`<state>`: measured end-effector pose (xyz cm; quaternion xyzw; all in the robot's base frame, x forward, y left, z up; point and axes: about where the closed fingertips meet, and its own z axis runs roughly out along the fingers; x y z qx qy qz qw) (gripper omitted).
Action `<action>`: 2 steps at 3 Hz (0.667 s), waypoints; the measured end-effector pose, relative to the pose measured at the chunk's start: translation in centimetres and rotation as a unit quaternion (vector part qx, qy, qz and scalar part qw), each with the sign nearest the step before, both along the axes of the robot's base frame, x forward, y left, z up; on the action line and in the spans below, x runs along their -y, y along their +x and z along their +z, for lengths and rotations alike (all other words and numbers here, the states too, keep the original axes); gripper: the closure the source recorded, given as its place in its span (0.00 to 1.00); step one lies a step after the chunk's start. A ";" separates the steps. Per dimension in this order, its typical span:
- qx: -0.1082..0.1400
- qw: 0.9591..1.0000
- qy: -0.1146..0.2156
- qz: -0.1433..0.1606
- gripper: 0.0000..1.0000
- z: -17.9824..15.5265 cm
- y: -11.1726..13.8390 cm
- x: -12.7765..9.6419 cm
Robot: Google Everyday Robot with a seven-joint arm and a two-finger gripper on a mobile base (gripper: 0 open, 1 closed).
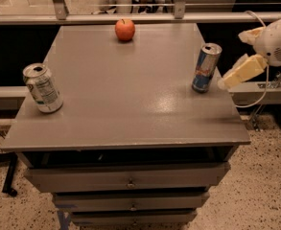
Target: Move redbull can near 7up can
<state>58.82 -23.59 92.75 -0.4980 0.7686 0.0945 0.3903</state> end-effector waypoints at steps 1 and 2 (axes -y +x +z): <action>-0.008 0.996 0.093 0.011 0.00 -1.5 1.6 -1.3; -0.012 0.985 0.167 0.027 0.00 -2.5 2.8 -2.7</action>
Offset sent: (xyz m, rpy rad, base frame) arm 0.0419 0.0400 -0.0329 0.5440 0.0287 0.0951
